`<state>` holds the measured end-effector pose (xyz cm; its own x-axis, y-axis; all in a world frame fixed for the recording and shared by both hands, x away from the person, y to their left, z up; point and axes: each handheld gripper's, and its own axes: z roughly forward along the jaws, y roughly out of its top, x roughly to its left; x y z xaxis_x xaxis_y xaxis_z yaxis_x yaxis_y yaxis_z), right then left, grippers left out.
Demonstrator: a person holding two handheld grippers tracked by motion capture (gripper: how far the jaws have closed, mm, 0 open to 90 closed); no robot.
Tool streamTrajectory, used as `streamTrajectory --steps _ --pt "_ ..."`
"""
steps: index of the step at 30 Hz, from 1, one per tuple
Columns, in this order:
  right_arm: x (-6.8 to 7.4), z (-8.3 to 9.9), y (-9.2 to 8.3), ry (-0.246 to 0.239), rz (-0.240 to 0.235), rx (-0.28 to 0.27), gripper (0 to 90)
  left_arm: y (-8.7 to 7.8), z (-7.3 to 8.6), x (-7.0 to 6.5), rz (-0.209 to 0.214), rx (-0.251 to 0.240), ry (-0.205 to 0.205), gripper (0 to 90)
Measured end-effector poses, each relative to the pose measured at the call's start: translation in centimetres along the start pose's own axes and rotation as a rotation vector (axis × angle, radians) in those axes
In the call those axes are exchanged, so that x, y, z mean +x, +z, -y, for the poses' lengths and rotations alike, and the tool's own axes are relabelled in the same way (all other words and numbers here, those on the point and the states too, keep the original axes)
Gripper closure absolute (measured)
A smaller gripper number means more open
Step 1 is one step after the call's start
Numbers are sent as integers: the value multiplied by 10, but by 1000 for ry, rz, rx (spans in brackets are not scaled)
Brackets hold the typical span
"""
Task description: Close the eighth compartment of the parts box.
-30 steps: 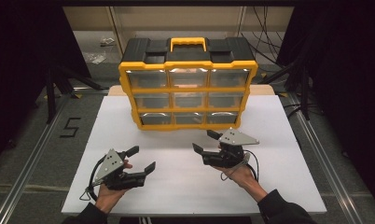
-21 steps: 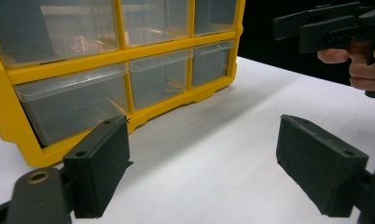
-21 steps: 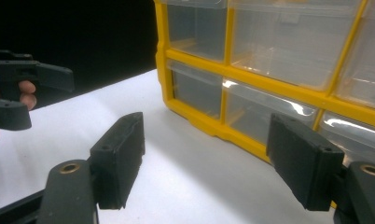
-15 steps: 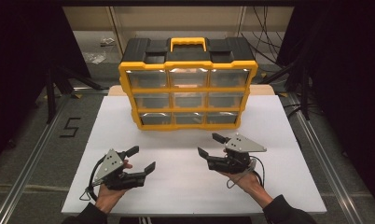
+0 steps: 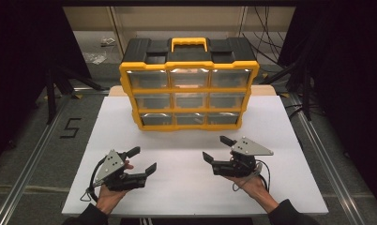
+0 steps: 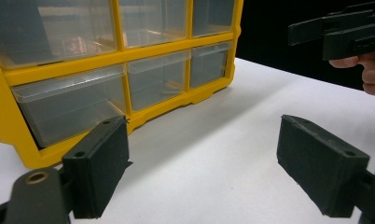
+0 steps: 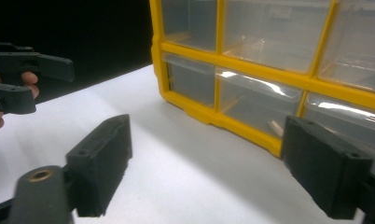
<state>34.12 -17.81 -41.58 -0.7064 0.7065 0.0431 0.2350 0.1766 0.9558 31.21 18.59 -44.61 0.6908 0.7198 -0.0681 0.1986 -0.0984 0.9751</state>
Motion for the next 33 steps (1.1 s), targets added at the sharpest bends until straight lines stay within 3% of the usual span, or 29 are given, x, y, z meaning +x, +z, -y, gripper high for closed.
streamTrajectory --steps 33 --pt "-2 10 -23 23 41 -26 104 0 -1 -2 18 -9 7 162"
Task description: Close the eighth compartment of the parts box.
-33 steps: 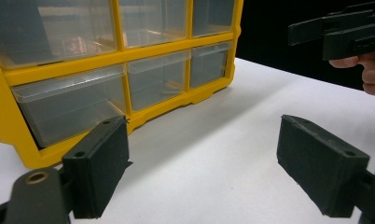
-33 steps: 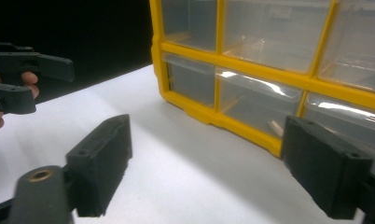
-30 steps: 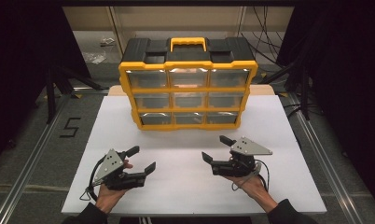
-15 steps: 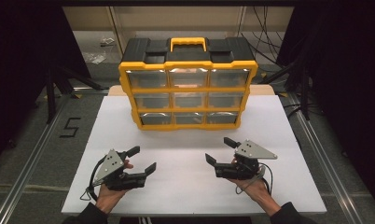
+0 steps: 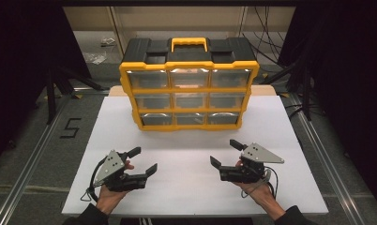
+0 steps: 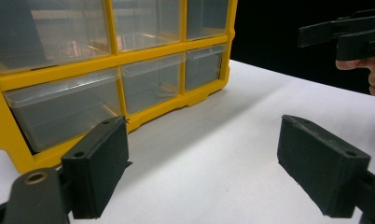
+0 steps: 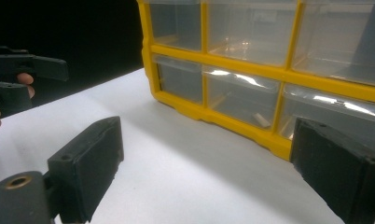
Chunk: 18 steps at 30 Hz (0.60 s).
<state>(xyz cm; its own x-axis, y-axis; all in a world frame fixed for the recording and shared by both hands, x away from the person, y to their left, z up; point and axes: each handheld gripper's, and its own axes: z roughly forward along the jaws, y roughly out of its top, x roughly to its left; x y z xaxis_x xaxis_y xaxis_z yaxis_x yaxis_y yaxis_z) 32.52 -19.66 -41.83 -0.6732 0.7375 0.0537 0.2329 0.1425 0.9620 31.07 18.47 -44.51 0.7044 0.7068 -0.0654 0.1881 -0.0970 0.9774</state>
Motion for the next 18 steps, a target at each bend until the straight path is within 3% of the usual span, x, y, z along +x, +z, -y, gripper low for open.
streamTrajectory --steps 18 --pt "-2 6 -17 8 28 -3 97 0 0 0 8 -1 -1 162"
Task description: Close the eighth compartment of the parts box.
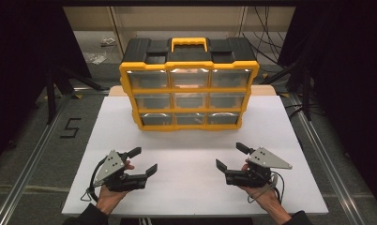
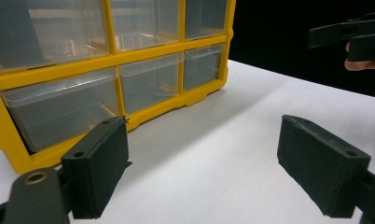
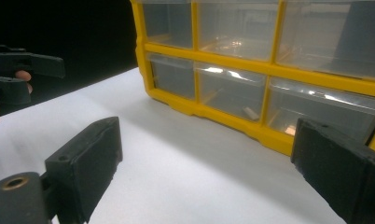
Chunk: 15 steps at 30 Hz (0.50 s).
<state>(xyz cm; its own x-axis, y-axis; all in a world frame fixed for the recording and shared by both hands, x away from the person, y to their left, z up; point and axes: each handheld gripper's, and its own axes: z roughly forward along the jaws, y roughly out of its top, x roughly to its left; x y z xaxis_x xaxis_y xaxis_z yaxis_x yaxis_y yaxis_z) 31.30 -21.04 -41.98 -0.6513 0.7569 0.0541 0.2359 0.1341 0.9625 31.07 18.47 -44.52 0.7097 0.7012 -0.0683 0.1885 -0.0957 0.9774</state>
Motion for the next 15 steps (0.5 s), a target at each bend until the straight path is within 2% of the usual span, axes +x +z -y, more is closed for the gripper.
streamTrajectory --steps 15 --pt "0 4 -10 13 1 0 97 0 -1 -1 6 -6 4 162"
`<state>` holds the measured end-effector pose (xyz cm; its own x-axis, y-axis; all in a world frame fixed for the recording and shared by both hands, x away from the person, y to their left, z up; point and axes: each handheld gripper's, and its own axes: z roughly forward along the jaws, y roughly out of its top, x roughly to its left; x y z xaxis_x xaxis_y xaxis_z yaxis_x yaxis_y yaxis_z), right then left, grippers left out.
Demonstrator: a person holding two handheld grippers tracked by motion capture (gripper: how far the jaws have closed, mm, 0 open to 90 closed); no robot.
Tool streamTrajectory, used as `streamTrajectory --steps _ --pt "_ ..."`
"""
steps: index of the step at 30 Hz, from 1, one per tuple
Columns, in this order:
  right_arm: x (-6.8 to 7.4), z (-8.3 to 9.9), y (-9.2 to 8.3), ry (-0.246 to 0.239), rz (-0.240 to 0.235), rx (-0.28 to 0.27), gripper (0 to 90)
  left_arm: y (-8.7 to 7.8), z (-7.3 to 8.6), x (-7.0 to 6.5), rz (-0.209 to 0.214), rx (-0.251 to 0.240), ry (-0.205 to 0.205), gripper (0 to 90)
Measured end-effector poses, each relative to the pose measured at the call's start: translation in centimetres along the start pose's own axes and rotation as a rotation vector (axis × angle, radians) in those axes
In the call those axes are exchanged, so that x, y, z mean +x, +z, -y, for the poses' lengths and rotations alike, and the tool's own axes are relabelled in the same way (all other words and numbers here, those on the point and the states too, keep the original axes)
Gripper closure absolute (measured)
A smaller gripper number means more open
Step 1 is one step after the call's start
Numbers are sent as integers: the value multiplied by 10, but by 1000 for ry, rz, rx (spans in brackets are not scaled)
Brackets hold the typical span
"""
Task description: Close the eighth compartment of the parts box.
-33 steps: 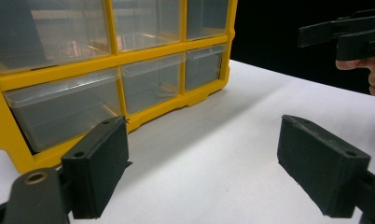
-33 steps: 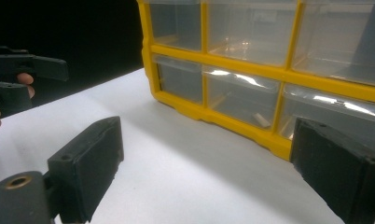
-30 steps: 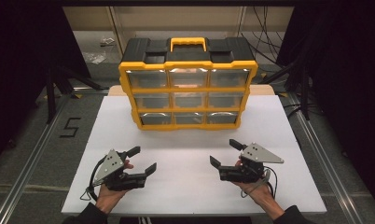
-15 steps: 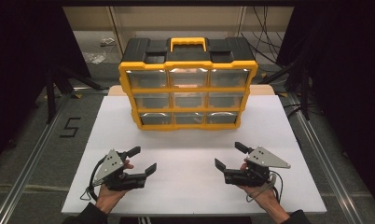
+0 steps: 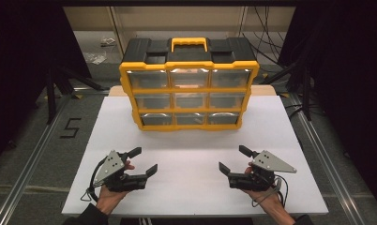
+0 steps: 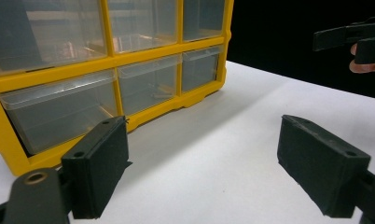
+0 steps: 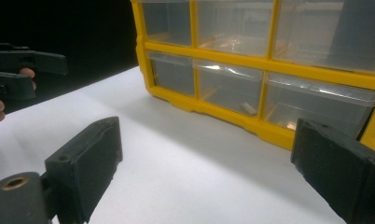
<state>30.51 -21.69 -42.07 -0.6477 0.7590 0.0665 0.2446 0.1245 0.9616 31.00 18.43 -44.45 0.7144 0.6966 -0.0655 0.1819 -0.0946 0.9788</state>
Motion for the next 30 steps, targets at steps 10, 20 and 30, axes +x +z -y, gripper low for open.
streamTrajectory --steps 10,20,30 --pt "-2 -1 0 -5 2 -14 97 0 0 0 3 -2 2 162" --pt "-2 0 0 -9 -2 -16 97 0 0 0 3 -2 3 162" --pt "-2 0 0 -5 -6 -15 97 0 0 0 2 -2 3 162"
